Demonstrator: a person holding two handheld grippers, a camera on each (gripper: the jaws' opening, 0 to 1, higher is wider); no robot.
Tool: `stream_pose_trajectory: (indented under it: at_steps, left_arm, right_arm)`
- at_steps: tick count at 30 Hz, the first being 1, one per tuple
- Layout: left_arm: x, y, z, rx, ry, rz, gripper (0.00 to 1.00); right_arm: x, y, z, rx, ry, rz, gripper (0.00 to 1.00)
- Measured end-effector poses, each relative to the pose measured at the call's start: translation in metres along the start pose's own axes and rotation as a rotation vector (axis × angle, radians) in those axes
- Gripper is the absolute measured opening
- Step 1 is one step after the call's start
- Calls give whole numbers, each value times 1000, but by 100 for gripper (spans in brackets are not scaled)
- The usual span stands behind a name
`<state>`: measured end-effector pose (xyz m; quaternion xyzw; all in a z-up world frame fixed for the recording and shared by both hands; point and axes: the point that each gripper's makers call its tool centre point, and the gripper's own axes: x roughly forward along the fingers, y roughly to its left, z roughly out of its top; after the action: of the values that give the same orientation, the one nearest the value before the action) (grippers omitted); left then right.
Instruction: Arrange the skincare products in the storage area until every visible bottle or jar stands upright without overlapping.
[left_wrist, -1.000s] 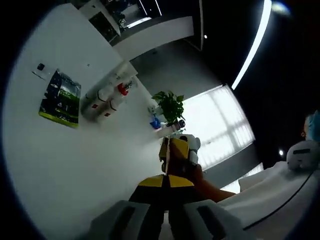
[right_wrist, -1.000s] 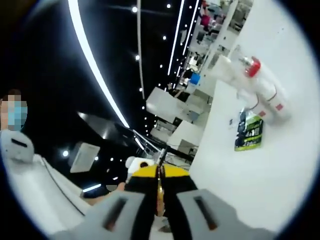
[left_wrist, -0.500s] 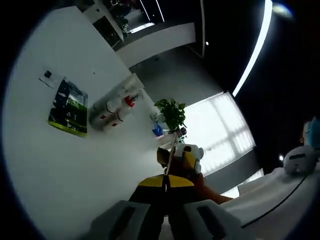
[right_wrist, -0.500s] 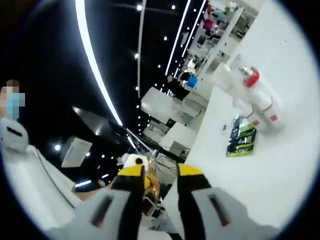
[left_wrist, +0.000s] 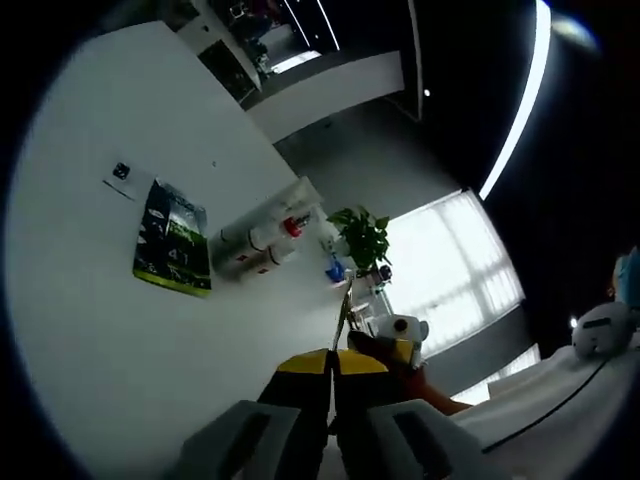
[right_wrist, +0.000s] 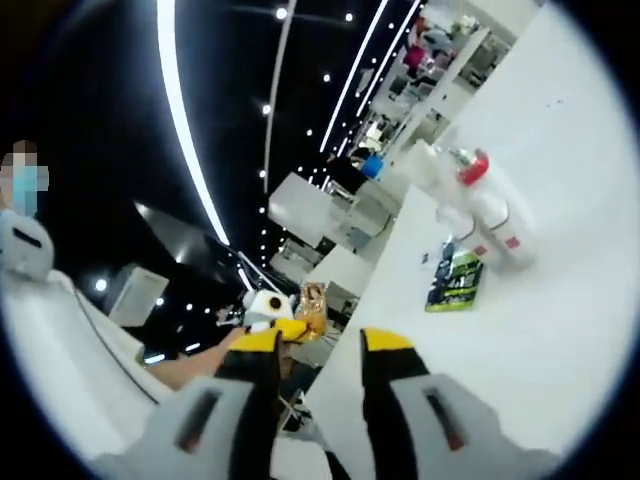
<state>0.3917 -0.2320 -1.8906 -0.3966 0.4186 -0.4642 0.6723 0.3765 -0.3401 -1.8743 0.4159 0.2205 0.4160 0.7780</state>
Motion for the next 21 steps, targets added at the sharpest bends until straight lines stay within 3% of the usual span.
stream_pose_trajectory:
  at_steps: [21]
  left_arm:
    - [-6, 58, 43, -63, -26, 107, 0]
  right_arm:
    - [-7, -32, 7, 49, -7, -58, 30]
